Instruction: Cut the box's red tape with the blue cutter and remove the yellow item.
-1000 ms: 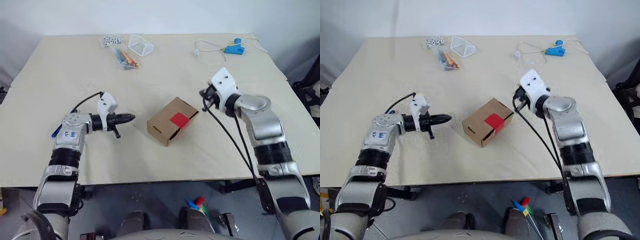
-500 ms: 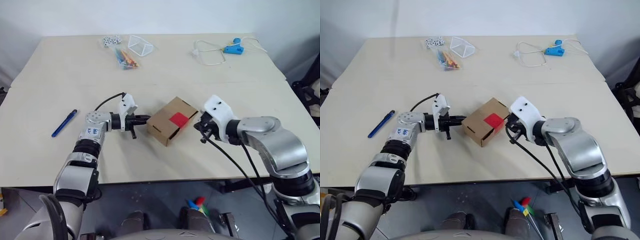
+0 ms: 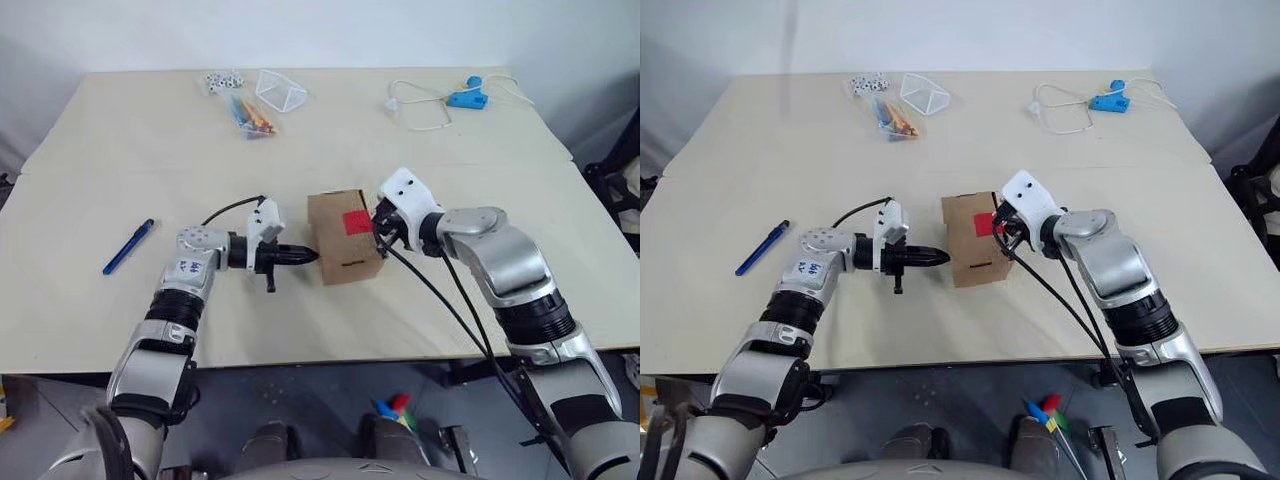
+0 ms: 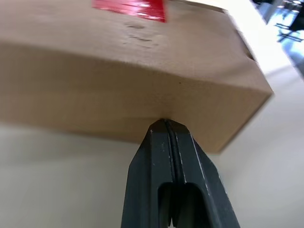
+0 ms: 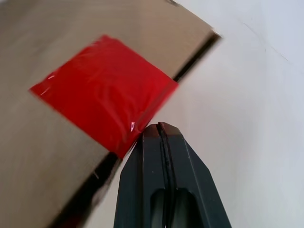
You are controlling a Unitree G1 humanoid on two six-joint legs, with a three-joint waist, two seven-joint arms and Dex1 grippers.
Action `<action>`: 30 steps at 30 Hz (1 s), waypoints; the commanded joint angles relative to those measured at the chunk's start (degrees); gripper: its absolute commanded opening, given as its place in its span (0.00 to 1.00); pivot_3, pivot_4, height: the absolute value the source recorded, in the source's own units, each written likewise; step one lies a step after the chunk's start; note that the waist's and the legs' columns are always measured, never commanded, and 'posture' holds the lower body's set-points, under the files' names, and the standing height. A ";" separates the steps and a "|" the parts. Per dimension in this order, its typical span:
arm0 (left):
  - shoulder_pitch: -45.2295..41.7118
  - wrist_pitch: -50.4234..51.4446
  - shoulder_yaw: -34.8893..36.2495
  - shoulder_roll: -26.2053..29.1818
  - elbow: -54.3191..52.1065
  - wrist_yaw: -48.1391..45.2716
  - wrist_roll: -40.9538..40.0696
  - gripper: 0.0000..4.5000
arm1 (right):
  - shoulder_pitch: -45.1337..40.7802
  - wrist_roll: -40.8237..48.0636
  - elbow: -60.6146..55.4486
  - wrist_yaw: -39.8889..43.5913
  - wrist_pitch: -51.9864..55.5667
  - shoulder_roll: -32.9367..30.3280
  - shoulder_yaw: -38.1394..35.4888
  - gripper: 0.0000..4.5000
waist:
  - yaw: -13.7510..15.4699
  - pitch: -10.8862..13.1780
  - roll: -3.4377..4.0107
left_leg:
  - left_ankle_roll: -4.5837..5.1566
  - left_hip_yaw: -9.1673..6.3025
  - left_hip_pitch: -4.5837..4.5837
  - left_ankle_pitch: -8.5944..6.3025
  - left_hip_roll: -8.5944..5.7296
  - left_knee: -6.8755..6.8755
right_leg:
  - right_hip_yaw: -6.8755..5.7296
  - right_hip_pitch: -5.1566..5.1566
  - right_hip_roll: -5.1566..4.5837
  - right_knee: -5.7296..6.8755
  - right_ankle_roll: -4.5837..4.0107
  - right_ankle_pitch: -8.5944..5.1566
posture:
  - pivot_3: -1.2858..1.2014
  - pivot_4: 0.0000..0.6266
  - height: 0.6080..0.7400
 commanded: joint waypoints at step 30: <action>2.85 13.46 -8.57 -7.75 -18.25 6.83 -0.83 0.00 | -1.50 -3.10 6.73 13.21 -15.94 -1.27 0.57 0.00 | 0.23 0.00 0.00 | 0.01 -0.04 0.05 0.02 0.00 0.06 | 0.01 0.09 -0.02 0.01 0.00 0.00 | 0.52 0.24 1.00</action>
